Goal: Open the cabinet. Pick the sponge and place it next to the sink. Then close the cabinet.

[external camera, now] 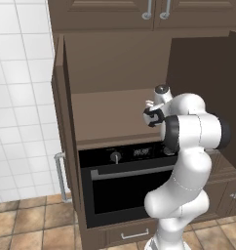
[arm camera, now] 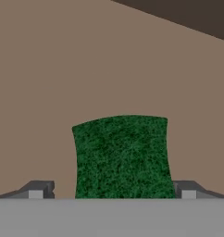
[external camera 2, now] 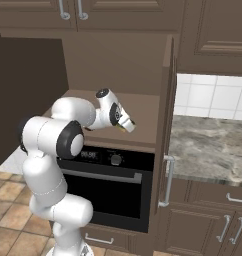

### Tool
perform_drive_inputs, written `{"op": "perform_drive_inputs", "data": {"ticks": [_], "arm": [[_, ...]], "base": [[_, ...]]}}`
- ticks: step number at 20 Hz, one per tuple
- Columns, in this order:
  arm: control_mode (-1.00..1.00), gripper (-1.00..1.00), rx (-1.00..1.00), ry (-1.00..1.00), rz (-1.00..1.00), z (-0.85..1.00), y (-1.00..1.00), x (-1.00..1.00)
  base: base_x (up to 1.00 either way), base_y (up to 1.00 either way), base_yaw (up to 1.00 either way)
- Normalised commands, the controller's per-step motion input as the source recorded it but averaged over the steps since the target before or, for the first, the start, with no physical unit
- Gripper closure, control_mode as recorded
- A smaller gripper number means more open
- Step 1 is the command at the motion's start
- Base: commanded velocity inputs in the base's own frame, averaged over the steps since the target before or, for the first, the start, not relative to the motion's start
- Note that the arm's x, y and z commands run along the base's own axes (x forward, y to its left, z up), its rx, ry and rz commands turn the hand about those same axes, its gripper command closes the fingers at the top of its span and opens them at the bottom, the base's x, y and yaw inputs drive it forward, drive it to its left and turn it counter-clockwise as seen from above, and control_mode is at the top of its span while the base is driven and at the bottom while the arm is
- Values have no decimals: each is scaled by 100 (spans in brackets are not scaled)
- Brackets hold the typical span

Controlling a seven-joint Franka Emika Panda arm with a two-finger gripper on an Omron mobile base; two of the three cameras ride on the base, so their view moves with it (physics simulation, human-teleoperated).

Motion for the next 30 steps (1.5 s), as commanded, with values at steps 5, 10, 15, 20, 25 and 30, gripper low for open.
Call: {"op": "perform_drive_inputs", "data": {"ticks": [5,10,15,20,25,30], "arm": [[-100,100,0,1,0,0,0,0],[-100,100,0,0,0,0,0,0],[-100,100,0,1,0,0,0,0],[-100,100,0,-1,0,0,2,-13],[-100,100,1,-3,0,32,2,-61],[-100,100,0,0,5,59,7,-84]], "base": [[0,0,0],[0,0,0],[0,0,0],[0,0,0],[0,0,0],[0,0,0]]}}
